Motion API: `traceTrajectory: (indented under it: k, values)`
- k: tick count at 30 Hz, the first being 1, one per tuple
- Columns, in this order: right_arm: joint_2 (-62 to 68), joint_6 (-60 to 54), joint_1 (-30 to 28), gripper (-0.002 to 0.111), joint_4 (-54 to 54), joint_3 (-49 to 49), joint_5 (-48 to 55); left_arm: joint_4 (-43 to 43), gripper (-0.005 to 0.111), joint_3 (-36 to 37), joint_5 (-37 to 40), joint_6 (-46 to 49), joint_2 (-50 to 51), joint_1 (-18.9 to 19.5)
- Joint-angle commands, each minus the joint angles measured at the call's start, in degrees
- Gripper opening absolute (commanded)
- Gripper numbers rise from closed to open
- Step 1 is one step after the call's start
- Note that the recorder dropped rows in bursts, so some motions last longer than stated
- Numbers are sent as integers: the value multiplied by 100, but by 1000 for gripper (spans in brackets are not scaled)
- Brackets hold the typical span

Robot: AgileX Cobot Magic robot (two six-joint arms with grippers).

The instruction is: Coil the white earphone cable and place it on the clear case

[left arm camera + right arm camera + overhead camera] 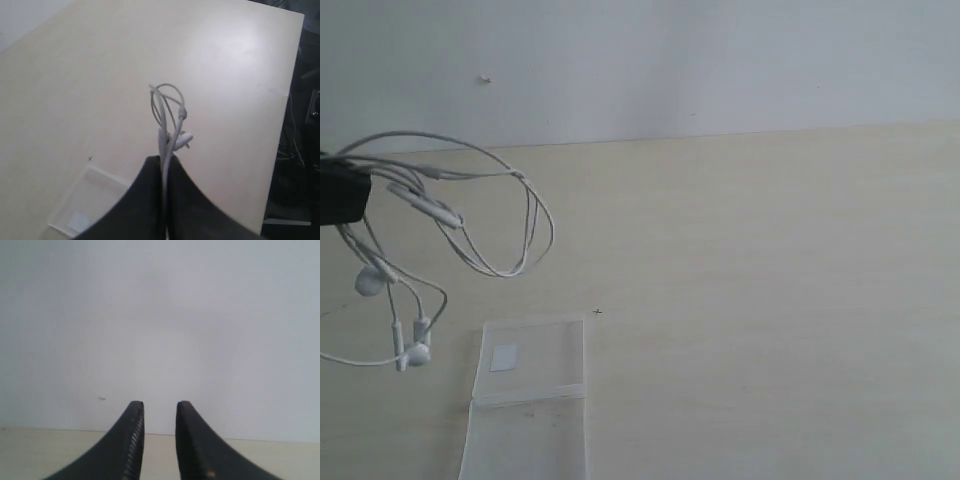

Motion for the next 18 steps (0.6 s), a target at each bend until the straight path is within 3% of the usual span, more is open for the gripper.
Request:
traceTrajectory:
  k: [1, 14, 18]
  values:
    - [-27, -422, -32, 22, 380, -26, 483, -227, 0, 362, -8, -27, 5, 27]
    - [-27, -603, -32, 22, 530, -26, 520, -3378, 0, 2463, -1176, 2756, 18, 27]
    - [-15, -603, -32, 22, 530, -26, 543, -3700, 0, 2730, -1176, 3069, 208, 27]
